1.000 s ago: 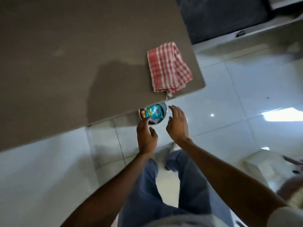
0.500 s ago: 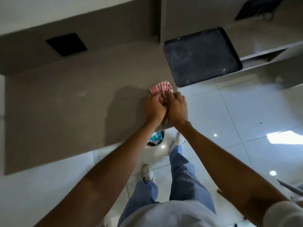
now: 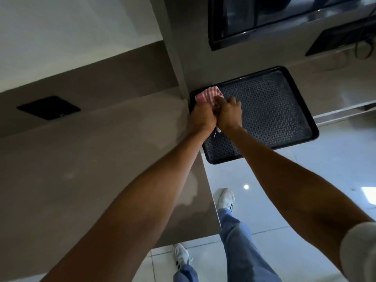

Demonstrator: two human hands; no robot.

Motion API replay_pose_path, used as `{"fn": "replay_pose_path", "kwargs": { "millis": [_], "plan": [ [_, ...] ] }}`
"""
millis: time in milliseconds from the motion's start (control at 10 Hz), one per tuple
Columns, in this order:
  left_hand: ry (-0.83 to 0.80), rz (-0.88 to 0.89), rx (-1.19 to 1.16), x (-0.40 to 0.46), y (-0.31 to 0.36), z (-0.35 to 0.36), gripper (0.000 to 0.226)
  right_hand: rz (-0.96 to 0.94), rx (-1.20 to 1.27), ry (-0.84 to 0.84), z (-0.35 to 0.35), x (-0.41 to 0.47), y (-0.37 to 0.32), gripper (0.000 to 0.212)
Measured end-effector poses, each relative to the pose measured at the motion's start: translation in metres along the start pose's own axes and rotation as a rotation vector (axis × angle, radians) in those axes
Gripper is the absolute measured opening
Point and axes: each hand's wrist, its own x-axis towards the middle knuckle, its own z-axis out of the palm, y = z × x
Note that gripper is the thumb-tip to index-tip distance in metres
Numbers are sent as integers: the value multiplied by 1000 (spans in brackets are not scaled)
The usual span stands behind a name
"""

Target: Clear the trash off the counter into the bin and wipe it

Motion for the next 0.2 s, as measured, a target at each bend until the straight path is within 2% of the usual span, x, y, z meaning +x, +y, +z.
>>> {"fn": "replay_pose_path", "kwargs": {
  "millis": [100,200],
  "plan": [
    [-61,31,-34,-19,4,-15,21,19,-109,17,-17,-19,-10,46],
    [125,201,-111,-66,-10,-41,45,-149,-106,165,-40,-56,-25,53]
  ]
}}
